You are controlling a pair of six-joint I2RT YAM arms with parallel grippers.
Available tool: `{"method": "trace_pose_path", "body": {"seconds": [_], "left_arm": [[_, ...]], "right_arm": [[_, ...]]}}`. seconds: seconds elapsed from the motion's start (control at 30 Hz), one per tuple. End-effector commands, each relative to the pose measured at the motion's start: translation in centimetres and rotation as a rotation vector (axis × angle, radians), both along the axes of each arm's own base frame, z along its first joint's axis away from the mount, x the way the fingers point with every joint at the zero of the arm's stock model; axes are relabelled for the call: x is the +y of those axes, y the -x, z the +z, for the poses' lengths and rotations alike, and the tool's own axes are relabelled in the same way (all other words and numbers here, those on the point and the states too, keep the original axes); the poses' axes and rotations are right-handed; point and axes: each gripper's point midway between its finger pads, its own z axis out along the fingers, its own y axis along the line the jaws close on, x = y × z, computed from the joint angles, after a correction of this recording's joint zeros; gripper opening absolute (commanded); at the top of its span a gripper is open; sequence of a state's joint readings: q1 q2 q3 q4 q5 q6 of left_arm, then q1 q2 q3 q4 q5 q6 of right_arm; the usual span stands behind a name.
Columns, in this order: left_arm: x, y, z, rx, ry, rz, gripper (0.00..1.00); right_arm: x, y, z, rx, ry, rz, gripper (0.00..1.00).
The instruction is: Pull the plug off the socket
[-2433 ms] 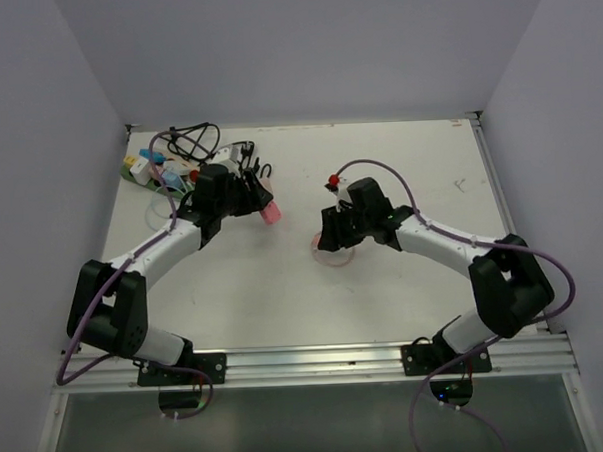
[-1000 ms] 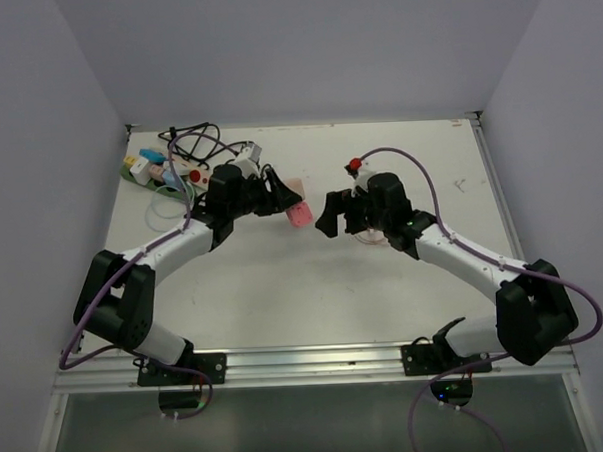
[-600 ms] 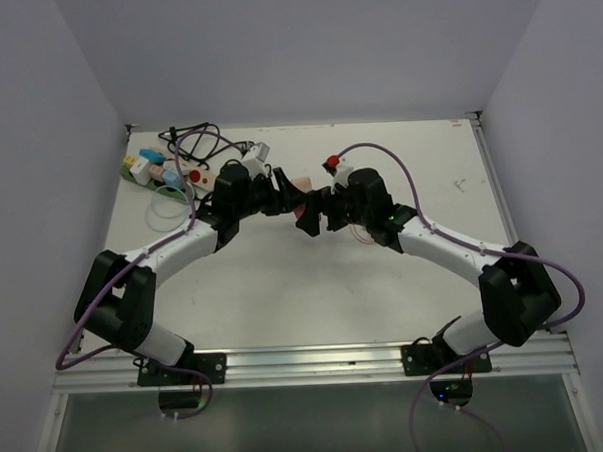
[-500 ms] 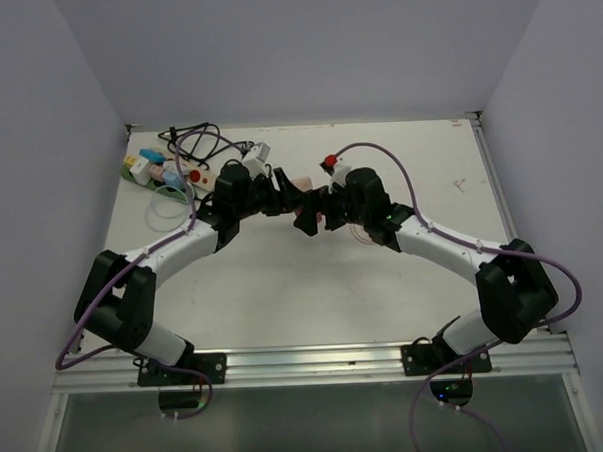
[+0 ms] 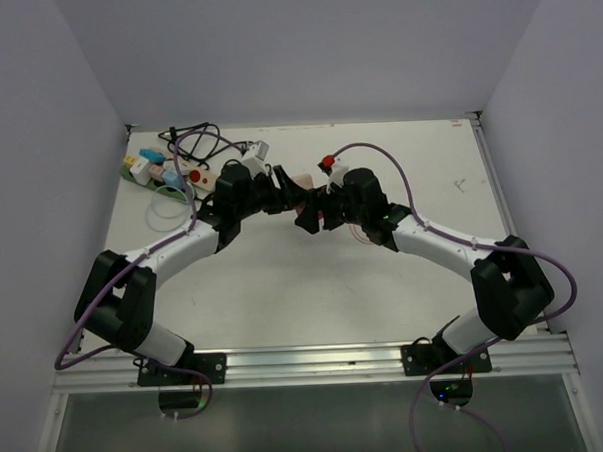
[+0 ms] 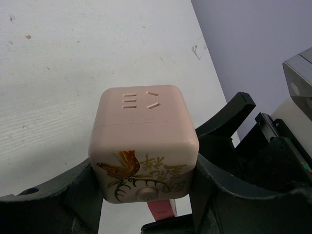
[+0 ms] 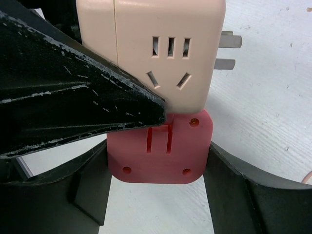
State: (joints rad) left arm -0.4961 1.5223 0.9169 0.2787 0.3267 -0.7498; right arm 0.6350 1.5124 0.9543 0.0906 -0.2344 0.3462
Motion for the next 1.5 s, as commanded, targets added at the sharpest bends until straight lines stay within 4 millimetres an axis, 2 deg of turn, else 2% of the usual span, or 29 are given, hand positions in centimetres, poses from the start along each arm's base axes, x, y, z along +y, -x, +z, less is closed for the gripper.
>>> {"method": "trace_pose_path", "body": {"seconds": [0.0,0.07,0.17,0.5,0.73,0.9,1.1,1.47], "left_arm": [[0.1,-1.6,4.4,-0.105,0.074,0.078,0.00],[0.8,-2.1,4.3,-0.091,0.075,0.140,0.00],[2.0,-2.9,4.6,-0.079,0.098,0.242,0.00],[5.0,-5.5,5.0,-0.089,0.101,0.479,0.00],[6.6,-6.4,3.9,-0.089,0.117,0.593,0.00],[6.9,-6.5,3.9,-0.095,0.151,0.648,0.00],[8.5,-7.4,4.5,-0.118,0.147,0.758,0.00],[10.7,-8.9,3.6,-0.157,0.091,0.899,0.00]], "right_arm": [[0.9,0.0,2.0,-0.061,-0.035,0.031,0.26],[0.6,0.2,1.5,-0.055,-0.023,0.028,0.13],[0.4,0.7,1.1,-0.052,-0.011,0.028,0.00],[-1.0,3.1,-0.9,-0.007,0.015,0.026,0.00],[-2.0,4.4,-2.4,0.046,0.037,0.013,0.00],[-1.7,4.8,-2.7,0.058,0.041,0.013,0.00],[-1.6,5.1,-3.5,0.076,0.047,0.001,0.00],[-1.4,6.1,-3.7,0.101,0.058,0.000,0.00]]}}
